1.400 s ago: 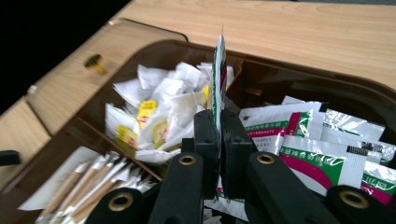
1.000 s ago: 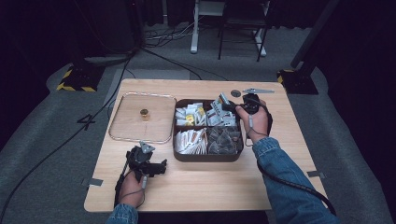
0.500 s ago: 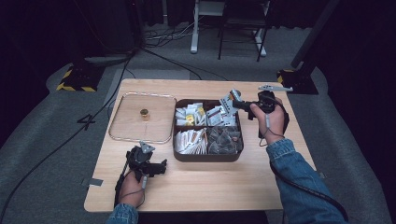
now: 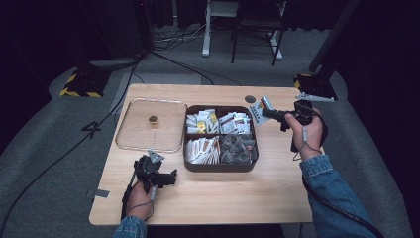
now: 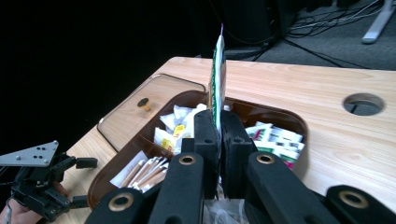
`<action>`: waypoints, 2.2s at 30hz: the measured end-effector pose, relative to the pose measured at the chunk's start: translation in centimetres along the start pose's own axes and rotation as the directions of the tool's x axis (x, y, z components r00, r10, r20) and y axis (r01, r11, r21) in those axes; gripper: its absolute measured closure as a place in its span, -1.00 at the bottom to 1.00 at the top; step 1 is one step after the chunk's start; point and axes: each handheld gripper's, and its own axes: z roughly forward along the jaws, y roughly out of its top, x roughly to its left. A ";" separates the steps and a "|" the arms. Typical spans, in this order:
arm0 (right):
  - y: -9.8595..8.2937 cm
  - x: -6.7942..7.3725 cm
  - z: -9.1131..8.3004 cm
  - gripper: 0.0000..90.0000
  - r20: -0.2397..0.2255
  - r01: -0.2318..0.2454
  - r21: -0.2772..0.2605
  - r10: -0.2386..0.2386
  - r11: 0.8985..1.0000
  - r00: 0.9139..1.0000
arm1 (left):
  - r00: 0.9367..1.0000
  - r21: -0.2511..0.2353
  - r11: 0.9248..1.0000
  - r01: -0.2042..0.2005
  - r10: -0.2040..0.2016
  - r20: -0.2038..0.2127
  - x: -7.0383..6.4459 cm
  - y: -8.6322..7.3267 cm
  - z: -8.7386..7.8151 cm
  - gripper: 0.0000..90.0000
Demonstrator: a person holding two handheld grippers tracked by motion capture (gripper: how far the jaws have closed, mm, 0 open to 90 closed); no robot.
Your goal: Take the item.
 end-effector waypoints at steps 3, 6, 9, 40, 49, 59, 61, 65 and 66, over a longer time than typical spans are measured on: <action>-0.3 -0.7 -1.4 0.95 0.020 -0.005 -0.010 0.005 1.000 1.000 | 1.000 -0.001 1.000 0.001 -0.001 0.000 0.0 0.0 0.0 -1.00; -0.5 -1.3 -2.6 0.95 0.034 -0.015 -0.016 0.015 1.000 0.999 | 1.000 0.000 1.000 0.000 0.000 0.002 0.0 0.0 0.0 -1.00; -1.0 -1.9 -4.0 0.95 0.052 -0.022 -0.022 0.024 1.000 0.998 | 1.000 0.000 1.000 0.000 0.000 0.003 0.0 0.0 0.0 -1.00; -9.1 -7.3 -5.8 0.95 0.210 -0.136 0.052 0.123 0.989 0.970 | 1.000 0.003 1.000 0.002 -0.002 0.004 0.0 0.1 0.1 -1.00; -10.8 -7.8 -4.7 0.95 0.208 -0.193 0.060 0.177 0.979 0.962 | 1.000 0.003 1.000 0.001 -0.001 0.004 0.0 0.1 0.1 -1.00; -11.8 -7.9 -4.0 0.95 0.238 -0.218 0.128 0.184 0.967 0.954 | 1.000 0.003 1.000 0.000 0.000 0.004 0.0 0.1 0.1 -1.00; -11.9 -8.0 -4.0 0.95 0.245 -0.221 0.133 0.184 0.966 0.952 | 1.000 0.003 1.000 0.001 -0.001 0.004 0.0 0.1 0.1 -1.00; -12.3 -8.3 -4.0 0.83 0.260 -0.236 0.143 0.194 0.961 0.946 | 1.000 0.003 1.000 0.001 -0.001 0.004 0.0 0.1 0.1 -1.00; -12.4 -8.4 -4.0 0.73 0.263 -0.235 0.146 0.191 0.961 0.946 | 1.000 0.001 1.000 -0.002 0.002 0.002 0.0 0.1 0.1 -1.00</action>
